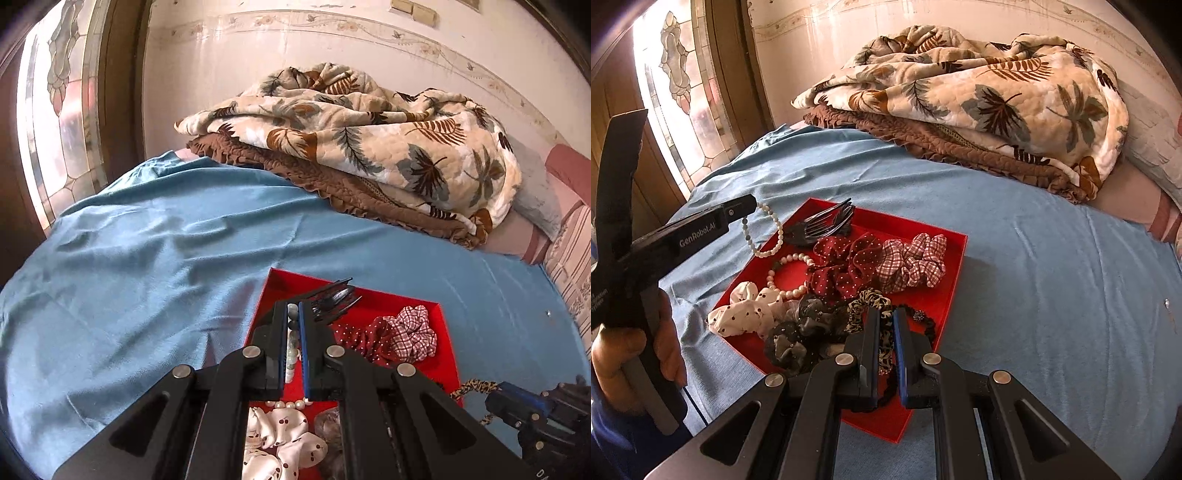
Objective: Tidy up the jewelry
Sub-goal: 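Lower the pearl bracelet and leopard scrunchie into the red tray, open both grippers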
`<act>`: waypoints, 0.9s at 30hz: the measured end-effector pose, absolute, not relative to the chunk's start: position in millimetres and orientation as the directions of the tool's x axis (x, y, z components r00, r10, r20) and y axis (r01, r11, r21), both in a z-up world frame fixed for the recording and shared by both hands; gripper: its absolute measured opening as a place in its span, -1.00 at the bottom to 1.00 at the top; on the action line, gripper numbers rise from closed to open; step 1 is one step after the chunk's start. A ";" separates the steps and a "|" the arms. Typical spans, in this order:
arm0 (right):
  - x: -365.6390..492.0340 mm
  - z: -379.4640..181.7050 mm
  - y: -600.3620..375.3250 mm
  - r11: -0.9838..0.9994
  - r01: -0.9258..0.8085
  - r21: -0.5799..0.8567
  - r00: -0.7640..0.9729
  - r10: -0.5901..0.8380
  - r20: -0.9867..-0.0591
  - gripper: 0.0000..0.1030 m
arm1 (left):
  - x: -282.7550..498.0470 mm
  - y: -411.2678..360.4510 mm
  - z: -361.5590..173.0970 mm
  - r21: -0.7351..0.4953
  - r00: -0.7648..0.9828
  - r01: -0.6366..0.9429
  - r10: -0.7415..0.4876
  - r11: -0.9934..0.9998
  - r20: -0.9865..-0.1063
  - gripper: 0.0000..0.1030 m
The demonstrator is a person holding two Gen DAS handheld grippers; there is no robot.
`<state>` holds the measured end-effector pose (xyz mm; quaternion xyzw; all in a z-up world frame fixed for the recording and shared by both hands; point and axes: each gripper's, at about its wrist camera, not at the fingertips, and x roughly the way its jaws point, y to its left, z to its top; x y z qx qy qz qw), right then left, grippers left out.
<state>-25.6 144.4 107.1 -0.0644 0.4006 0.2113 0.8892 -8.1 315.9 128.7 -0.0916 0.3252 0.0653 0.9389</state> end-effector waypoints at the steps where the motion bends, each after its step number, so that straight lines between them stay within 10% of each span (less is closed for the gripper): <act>1: -25.6 107.1 144.3 0.902 -0.428 0.056 0.589 0.325 -0.740 -0.83 | -8.4 315.0 128.8 -0.125 0.780 -0.182 0.065 0.975 -0.622 -0.89; 27: -12.9 99.3 143.9 0.906 -0.420 0.057 0.581 0.317 -0.750 -0.83 | 1.0 306.0 115.6 -0.122 0.756 -0.131 0.019 0.984 -0.655 -0.89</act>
